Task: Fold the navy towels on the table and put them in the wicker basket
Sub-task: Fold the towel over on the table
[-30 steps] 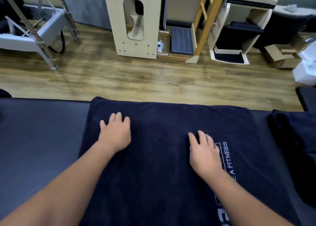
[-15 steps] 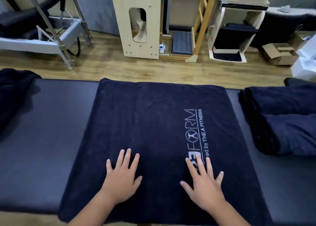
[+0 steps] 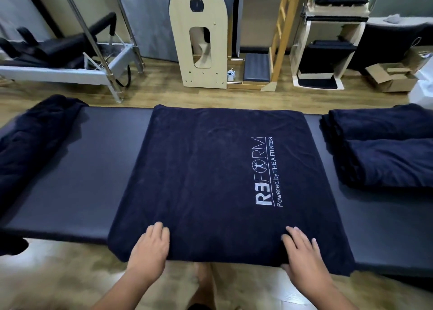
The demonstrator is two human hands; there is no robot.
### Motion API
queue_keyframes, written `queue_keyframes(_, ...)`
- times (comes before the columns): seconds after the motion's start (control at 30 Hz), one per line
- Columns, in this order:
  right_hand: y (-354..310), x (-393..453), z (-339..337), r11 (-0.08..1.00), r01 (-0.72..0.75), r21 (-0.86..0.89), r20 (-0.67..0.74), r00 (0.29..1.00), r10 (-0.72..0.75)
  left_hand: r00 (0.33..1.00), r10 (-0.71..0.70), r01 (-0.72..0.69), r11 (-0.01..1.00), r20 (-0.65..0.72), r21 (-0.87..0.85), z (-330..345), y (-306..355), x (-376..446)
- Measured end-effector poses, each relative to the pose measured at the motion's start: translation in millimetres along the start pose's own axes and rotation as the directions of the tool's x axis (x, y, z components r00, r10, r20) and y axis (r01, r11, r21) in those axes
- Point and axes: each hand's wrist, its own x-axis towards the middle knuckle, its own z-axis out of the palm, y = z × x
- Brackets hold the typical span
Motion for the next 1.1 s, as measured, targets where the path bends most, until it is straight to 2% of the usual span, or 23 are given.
queue_keyframes(0.1, 15.7, 2.7, 13.1, 1.0, 0.029, -0.01, -0.061, 0.998, -0.03, 1.0, -0.026, 0.026, 0.999, 0.009, 0.031, -1.0, -5.1, 3.4)
queue_keyframes(0.23, 17.8, 7.2, 6.8, 0.997, 0.044, -0.065, -0.146, 0.988, -0.053, 0.999, 0.031, -0.035, 0.994, 0.038, 0.099, 0.8, -13.5, 11.2)
queue_keyframes(0.3, 9.8, 6.5, -11.8, 0.994, 0.045, -0.097, -0.092, 0.994, -0.054, 0.997, 0.049, -0.053, 0.997, 0.061, 0.06, -5.6, -18.6, 16.1)
queue_keyframes(0.4, 5.7, 15.1, -42.9, 0.999, 0.027, -0.038, -0.148, 0.988, -0.033, 0.997, 0.018, -0.01, 0.994, 0.073, -0.113, -22.2, -29.1, 24.8)
queue_keyframes(0.5, 13.6, 32.7, -68.1, 0.996, 0.028, 0.09, -0.11, 0.994, -0.018, 0.997, 0.012, 0.012, 0.95, 0.073, -0.313, -33.8, -52.3, 47.5)
queue_keyframes(0.6, 26.3, 46.8, -81.3, 0.998, 0.061, 0.003, -0.001, 0.998, -0.061, 0.977, 0.062, -0.01, 0.968, 0.202, -0.25, -51.1, -67.7, 74.7)
queue_keyframes(0.67, 31.2, 63.5, -93.4, 0.997, 0.032, -0.074, 0.025, 0.999, -0.03, 0.97, 0.056, -0.002, 0.975, 0.236, -0.223, -64.4, -74.7, 97.4)
queue_keyframes(0.73, 34.8, 84.2, -111.3, 0.998, -0.028, -0.059, -0.043, 0.999, 0.026, 0.976, 0.031, 0.022, 0.971, 0.214, -0.239, -83.0, -81.0, 121.9)
queue_keyframes(0.83, 33.1, 119.0, -143.7, 0.998, -0.061, 0.033, -0.222, 0.973, 0.067, 0.977, 0.039, 0.041, 0.93, 0.208, -0.367, -112.5, -96.8, 167.6)
queue_keyframes(0.9, 30.9, 149.1, -167.8, 0.994, -0.096, 0.056, -0.275, 0.955, 0.107, 0.975, 0.059, 0.034, 0.914, 0.213, -0.405, -129.6, -112.3, 206.7)
queue_keyframes(1.0, 28.8, 197.4, -199.6, 0.989, -0.137, -0.05, -0.303, 0.946, 0.116, 0.984, 0.045, 0.023, 0.928, 0.173, -0.371, -153.6, -126.4, 263.1)
queue_keyframes(1.1, 27.9, 244.0, -219.9, 0.989, -0.145, -0.003, -0.419, 0.899, 0.13, 0.998, -0.058, 0.065, 0.951, 0.031, -0.301, -170.8, -125.0, 315.7)
